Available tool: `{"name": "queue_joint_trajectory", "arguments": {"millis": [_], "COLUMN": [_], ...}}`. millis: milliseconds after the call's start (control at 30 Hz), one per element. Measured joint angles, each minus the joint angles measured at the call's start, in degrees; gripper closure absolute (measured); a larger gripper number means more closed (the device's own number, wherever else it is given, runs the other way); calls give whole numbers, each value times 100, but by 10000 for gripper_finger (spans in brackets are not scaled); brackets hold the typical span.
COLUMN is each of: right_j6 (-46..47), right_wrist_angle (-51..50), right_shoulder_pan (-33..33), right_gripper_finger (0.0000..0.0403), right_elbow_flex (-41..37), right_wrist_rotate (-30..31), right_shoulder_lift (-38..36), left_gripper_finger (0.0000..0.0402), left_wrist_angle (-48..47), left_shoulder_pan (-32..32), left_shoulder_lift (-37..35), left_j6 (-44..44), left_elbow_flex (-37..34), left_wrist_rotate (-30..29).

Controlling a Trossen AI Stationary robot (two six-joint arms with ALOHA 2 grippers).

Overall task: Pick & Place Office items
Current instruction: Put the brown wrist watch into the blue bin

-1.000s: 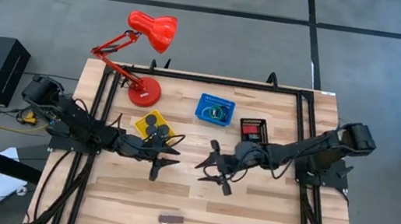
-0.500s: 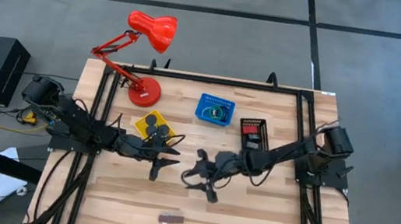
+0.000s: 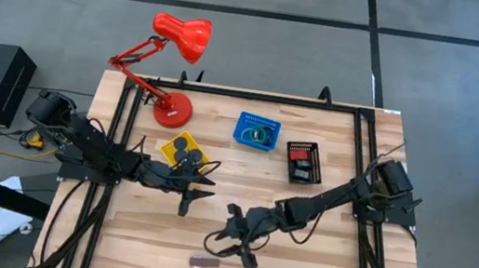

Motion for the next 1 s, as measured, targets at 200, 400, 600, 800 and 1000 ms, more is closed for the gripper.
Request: {"name": "queue_joint_trajectory", "arguments": {"millis": [200,400,600,800,1000], "right_j6": [160,482,952,1503,1497], "right_wrist_angle": [-61,-118,-1363,-3724,-4162], "right_shoulder_pan": [389,643,801,783,790], "right_gripper_finger": [223,223,223,223,223], "right_elbow_flex": [242,732,1545,2788,3516], "right_wrist_rotate": [564,1310,1601,1618,1543], "right_shoulder_lift": [381,827,1318,1685,2171], "left_gripper_finger": [266,266,266,266,266], "left_wrist_angle": [9,9,9,7,7], "left_shoulder_pan": [-6,-8,-8,-9,-10], "left_shoulder_lift": [0,1,1,0,1], "left_j6": [-122,-186,-497,-621,-625], "left_elbow_flex": [0,0,0,0,0], "left_wrist_rotate": [0,-16,-13,-9,6]}}
